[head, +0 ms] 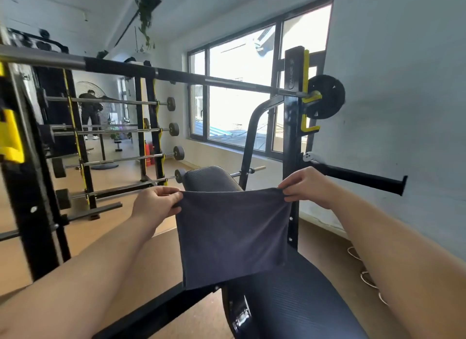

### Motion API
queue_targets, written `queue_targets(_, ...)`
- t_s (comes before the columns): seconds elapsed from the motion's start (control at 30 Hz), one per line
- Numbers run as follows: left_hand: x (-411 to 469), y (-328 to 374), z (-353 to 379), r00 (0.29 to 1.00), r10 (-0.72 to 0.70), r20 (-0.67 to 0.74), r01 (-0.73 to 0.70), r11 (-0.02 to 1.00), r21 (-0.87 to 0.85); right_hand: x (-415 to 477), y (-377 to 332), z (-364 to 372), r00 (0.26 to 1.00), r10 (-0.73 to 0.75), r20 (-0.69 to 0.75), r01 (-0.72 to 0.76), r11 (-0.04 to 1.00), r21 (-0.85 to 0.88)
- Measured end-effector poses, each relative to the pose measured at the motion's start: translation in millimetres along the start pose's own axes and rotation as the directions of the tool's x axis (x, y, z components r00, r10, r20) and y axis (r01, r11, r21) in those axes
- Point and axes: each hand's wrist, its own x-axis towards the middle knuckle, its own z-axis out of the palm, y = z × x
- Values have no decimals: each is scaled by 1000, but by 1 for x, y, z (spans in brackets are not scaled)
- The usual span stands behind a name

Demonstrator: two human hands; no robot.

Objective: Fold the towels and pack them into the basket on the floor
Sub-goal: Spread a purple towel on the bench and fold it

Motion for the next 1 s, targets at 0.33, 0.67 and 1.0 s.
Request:
queue_targets(0.33,-77,19,-46,985,-31,167,16,996,87,-90,-7,-1,998,-10,-66,12,999,40)
queue_targets(0.67,-123,-21,-48,981,-49,188,27,992,120,-139,33,21,987,4,-162,-5,1000,-6)
queue_targets(1.0,-138,-109,-20,975,-185,125,168,976,136,-148,107,70,967,207,-146,-245,910,-335)
